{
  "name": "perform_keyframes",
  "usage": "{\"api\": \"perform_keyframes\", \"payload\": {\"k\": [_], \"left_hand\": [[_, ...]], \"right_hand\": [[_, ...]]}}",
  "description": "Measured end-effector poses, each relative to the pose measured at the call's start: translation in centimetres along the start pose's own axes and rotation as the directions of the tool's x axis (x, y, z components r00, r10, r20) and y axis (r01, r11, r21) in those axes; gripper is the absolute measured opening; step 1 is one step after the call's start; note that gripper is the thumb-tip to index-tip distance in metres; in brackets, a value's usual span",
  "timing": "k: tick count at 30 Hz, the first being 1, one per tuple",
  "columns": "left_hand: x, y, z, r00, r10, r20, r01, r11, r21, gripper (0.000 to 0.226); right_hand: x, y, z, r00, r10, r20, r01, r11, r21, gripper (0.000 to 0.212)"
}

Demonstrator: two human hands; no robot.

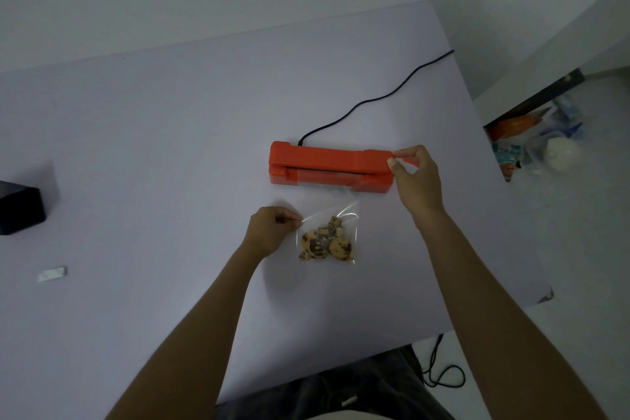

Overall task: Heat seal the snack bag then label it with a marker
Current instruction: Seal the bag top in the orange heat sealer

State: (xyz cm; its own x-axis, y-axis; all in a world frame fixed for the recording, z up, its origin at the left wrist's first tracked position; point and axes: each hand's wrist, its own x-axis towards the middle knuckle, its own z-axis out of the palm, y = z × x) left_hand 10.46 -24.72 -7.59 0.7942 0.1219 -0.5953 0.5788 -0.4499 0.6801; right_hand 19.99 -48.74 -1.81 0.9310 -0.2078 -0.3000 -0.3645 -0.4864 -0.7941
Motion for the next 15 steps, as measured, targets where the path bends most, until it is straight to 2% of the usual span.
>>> {"api": "perform_keyframes", "payload": {"k": [10,13,15], "left_hand": [[-0.3,0.4,-0.1,1.0,-0.006,0.01,0.006,1.0,-0.003,0.015],[-0.2,0.7,-0.2,0.999,-0.023,0.026,0.024,1.0,-0.012,0.024],[-0.1,1.0,-0.2,0.998,-0.048,-0.038,0.049,0.999,0.011,0.037]], "right_hand": [[0.2,-0.5,-0.5,1.0,0.017,0.023,-0.017,0.999,-0.037,0.01],[0.0,-1.3,-1.3,1.0,0.013,0.019,-0.012,0.999,-0.041,0.011],[-0.7,-2.5,-2.1,1.0,-0.002,0.0,0.002,1.0,0.005,0.013]]}}
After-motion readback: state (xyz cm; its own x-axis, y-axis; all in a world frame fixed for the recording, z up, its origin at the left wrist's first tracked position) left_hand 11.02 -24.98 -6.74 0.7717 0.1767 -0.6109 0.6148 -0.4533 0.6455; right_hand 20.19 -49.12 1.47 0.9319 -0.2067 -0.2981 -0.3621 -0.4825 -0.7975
